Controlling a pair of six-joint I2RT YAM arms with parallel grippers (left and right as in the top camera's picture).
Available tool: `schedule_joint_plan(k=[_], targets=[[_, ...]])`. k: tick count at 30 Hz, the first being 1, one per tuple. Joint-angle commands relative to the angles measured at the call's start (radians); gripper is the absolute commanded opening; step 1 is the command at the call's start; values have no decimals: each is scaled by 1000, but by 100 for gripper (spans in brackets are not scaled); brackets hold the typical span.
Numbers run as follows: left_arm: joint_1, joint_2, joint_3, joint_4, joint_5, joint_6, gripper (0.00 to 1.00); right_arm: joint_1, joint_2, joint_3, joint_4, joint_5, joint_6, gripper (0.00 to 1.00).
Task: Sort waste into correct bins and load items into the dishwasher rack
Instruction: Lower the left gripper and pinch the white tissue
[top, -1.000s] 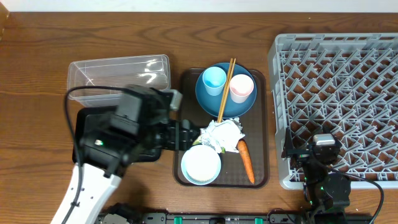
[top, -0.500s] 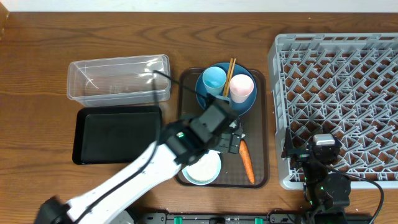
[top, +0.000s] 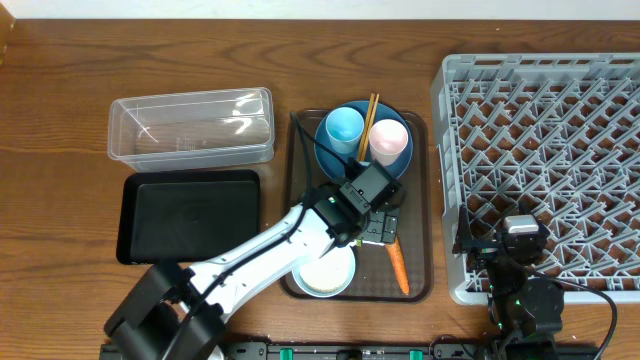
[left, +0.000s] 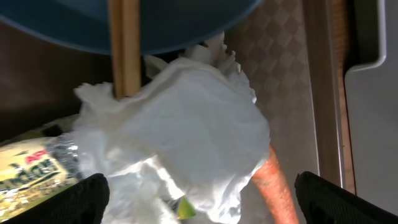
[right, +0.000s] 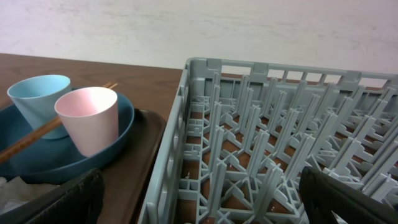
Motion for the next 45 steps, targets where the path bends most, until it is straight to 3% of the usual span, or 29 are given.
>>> schedule_joint_plan(k=[1, 7, 11, 18, 21, 23, 25, 45], targets=[[-17, 24, 7, 16, -3, -35, 99, 8, 0, -1, -3, 0, -5, 99], [-20, 41, 7, 40, -5, -36, 84, 8, 0, -1, -3, 0, -5, 99], [-20, 58, 7, 40, -5, -35, 80, 8, 0, -1, -3, 0, -5, 99], [-20, 90, 7, 40, -7, -34, 63, 8, 0, -1, -3, 0, -5, 99], [-20, 89, 7, 40, -10, -31, 36, 8, 0, -1, -3, 0, -5, 99], [-18, 82, 8, 40, -10, -31, 13, 8, 0, -1, -3, 0, -5, 99], [-16, 74, 10, 40, -10, -26, 6, 8, 0, -1, -3, 0, -5, 99], [32, -280, 13, -3, -10, 38, 6, 8, 0, -1, -3, 0, -5, 99]])
